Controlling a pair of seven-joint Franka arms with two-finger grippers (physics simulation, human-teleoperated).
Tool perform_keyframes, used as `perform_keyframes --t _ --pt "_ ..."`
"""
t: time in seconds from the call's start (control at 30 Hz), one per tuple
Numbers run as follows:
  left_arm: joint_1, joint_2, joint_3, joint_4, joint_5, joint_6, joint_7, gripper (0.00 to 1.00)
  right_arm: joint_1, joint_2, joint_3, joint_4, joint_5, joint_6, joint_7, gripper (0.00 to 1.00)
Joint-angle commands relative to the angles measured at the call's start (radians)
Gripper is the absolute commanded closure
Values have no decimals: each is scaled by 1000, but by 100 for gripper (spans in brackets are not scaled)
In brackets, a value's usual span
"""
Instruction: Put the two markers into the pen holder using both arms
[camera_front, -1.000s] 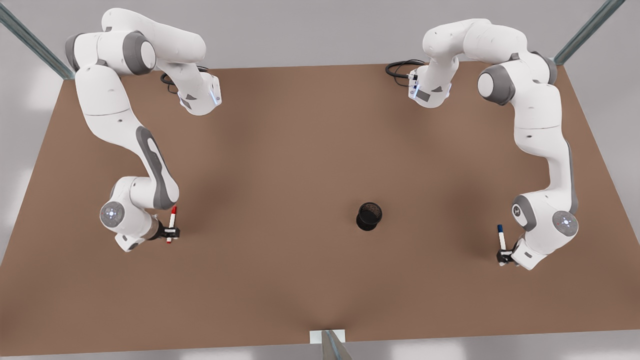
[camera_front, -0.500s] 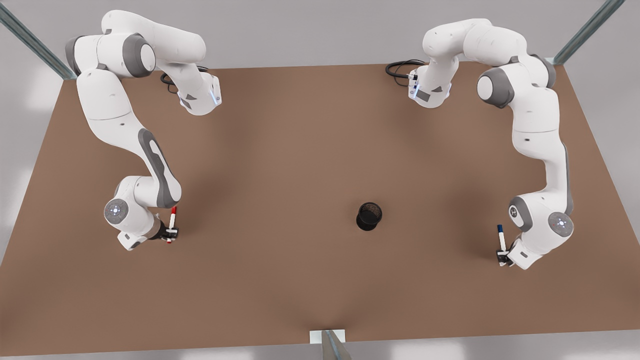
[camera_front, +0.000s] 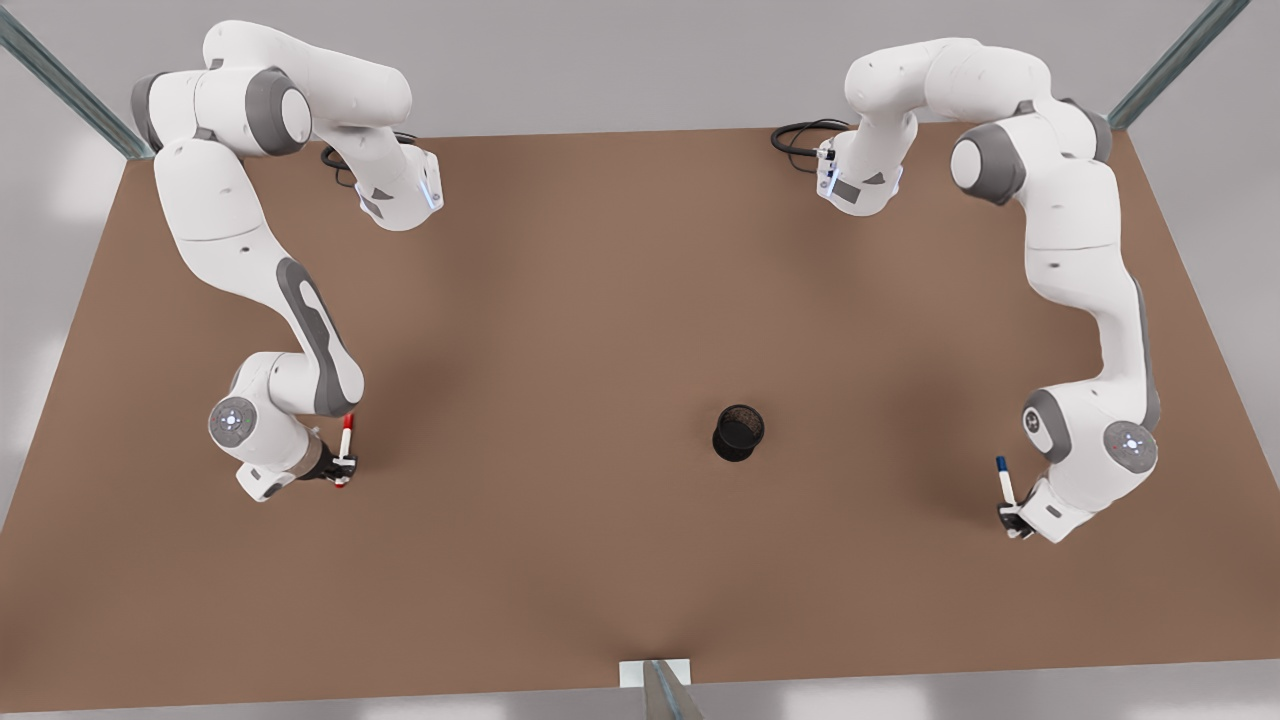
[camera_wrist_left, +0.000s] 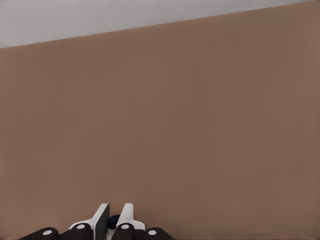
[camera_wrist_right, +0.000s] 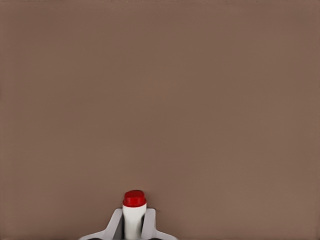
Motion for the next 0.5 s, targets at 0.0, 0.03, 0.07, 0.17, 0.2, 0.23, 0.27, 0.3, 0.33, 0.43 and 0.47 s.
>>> perform_keyframes --t 0.0,0.03,0.07,0.17,0.2,0.23,0.27,0.3,0.33,0.43,0.47 --pt "-25 -16 19 14 -10 -119 -6 79 1 -11 0 6 -17 -4 12 79" --pt "-33 -24 19 26 -10 -161 -21 79 5 -22 0 7 -17 -6 12 79" --pt "-41 -39 19 27 -10 -197 -38 79 9 -36 0 7 -17 -9 12 79" --pt "-96 -67 56 49 -9 -299 -75 79 11 -76 19 15 -17 -21 12 79" --pt "-102 -83 56 52 -7 -337 -88 79 9 -88 34 27 -17 -47 13 79" --pt "-108 -99 56 52 -7 -357 -90 79 9 -105 49 35 -17 -49 13 79" --pt "-119 -122 58 52 -7 -379 -102 79 9 -131 71 44 -17 -50 15 79" --pt "-136 -142 58 52 -7 -400 -113 79 9 -142 78 58 -17 -50 13 79" --pt "-146 -162 58 52 -7 -424 -118 79 9 -150 85 67 -17 -50 12 79" --pt "-286 -258 55 52 -13 -561 -297 79 1 -196 144 125 -17 -118 12 79" --pt "-321 -278 52 52 -23 -584 -352 79 1 -203 149 151 -17 -133 10 79"
